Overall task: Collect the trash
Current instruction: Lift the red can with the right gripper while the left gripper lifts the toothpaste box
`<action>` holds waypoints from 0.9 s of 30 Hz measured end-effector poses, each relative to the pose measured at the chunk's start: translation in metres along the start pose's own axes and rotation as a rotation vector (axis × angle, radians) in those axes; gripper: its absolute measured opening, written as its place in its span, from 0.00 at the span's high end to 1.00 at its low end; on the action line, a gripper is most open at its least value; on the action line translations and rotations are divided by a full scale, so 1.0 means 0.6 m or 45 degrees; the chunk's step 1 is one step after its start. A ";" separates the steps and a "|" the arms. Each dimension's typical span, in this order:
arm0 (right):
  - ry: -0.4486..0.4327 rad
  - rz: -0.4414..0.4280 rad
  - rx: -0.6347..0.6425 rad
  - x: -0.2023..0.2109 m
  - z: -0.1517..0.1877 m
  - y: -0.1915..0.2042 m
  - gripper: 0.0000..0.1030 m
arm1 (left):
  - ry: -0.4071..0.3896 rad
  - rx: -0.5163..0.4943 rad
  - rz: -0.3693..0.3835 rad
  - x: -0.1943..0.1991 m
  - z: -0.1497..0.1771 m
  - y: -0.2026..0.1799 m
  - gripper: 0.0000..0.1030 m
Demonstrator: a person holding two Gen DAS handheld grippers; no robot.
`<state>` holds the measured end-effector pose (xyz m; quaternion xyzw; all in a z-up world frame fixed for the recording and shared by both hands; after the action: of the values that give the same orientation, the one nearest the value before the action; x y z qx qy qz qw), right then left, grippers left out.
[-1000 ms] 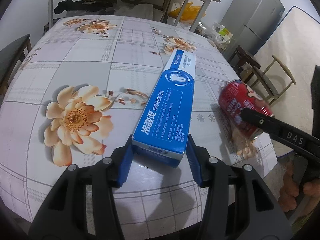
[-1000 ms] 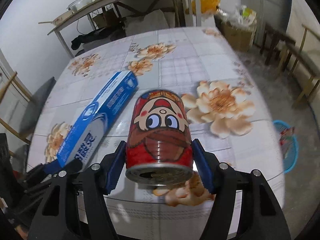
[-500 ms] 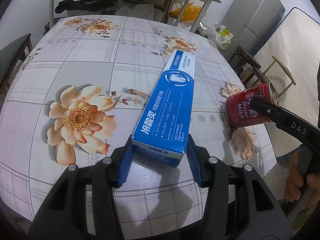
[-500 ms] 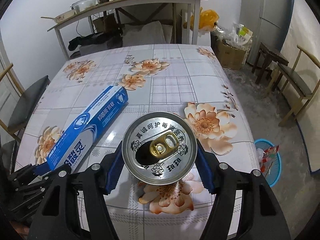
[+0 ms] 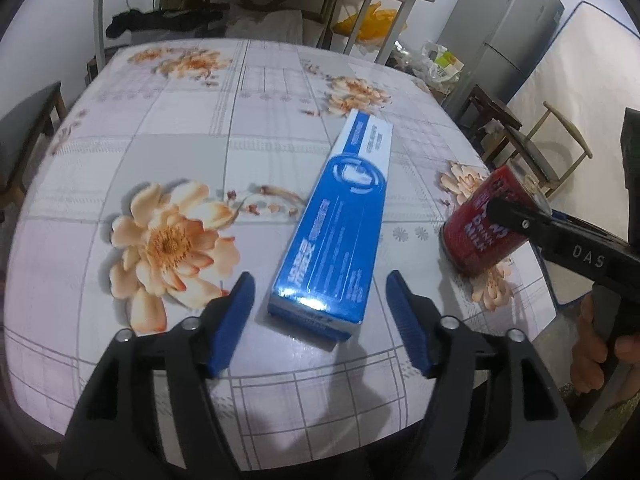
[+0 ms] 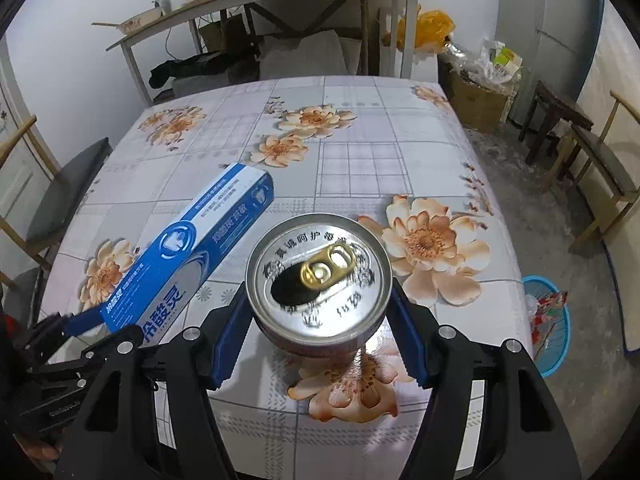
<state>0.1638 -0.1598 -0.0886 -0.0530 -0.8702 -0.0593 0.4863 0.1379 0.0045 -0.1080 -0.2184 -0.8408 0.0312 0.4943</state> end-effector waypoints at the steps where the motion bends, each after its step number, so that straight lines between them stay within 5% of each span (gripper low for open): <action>1: -0.003 -0.001 0.000 0.001 0.000 -0.001 0.37 | -0.006 -0.014 -0.004 0.002 -0.005 -0.004 0.33; 13: -0.010 -0.103 0.004 -0.003 -0.008 -0.011 0.32 | 0.135 -0.272 -0.054 -0.056 -0.092 -0.050 0.31; 27: 0.009 -0.215 -0.015 -0.036 -0.001 -0.014 0.33 | 0.304 -0.337 -0.134 -0.119 -0.097 -0.049 0.55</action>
<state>0.1744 -0.1692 -0.1072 0.0181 -0.8694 -0.1055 0.4824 0.2071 -0.0600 -0.1289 -0.2392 -0.7832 -0.1318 0.5586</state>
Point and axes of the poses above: each gripper's, at about its wrist camera, not at the fingertips, and x roughly against the way its jaws point, y to its left, z to its underside, the point moved 7 cm from there along -x, roughly the way its jaws point, and after that the axes turned 5 degrees about y, right-handed, at the moved point
